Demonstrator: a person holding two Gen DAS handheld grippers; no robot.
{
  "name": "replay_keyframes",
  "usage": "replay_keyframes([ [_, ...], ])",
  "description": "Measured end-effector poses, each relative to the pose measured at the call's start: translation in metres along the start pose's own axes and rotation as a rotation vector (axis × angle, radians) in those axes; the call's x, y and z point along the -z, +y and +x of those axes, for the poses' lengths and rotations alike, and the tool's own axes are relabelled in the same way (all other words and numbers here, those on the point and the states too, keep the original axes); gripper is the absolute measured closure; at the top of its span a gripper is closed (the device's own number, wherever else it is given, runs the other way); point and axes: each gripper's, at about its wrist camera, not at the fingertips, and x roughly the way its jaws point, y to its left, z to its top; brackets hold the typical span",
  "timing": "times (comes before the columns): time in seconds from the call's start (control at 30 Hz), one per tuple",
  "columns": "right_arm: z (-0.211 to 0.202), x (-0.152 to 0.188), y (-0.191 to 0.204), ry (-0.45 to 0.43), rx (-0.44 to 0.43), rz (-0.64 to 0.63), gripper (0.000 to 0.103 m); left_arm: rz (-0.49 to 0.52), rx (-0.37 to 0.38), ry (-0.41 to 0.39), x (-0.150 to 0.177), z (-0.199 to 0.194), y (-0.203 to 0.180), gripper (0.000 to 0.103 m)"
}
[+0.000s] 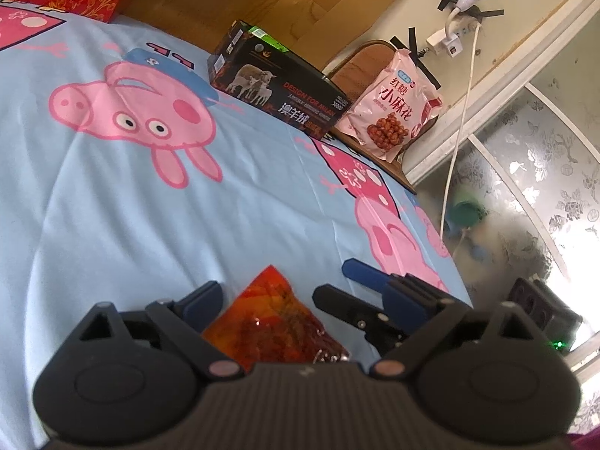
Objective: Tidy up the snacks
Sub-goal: 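Move the left gripper over the orange jelly packet on the sheet, then close the left gripper on the orange jelly packet and lift it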
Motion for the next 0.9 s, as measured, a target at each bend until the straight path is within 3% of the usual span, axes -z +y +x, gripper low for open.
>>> replay_keyframes([
  [0.47, -0.003, 0.001, 0.001, -0.006, -0.019, 0.002, 0.034, -0.015, 0.008, 0.0, -0.002, -0.003, 0.003, 0.007],
  [0.73, -0.012, 0.001, 0.014, 0.022, -0.189, -0.02, 0.033, -0.099, 0.061, -0.042, -0.012, -0.026, 0.024, 0.007],
  [0.9, -0.017, 0.006, 0.027, 0.063, -0.269, -0.063, 0.033, -0.061, 0.083, -0.028, -0.009, -0.028, 0.018, 0.007],
])
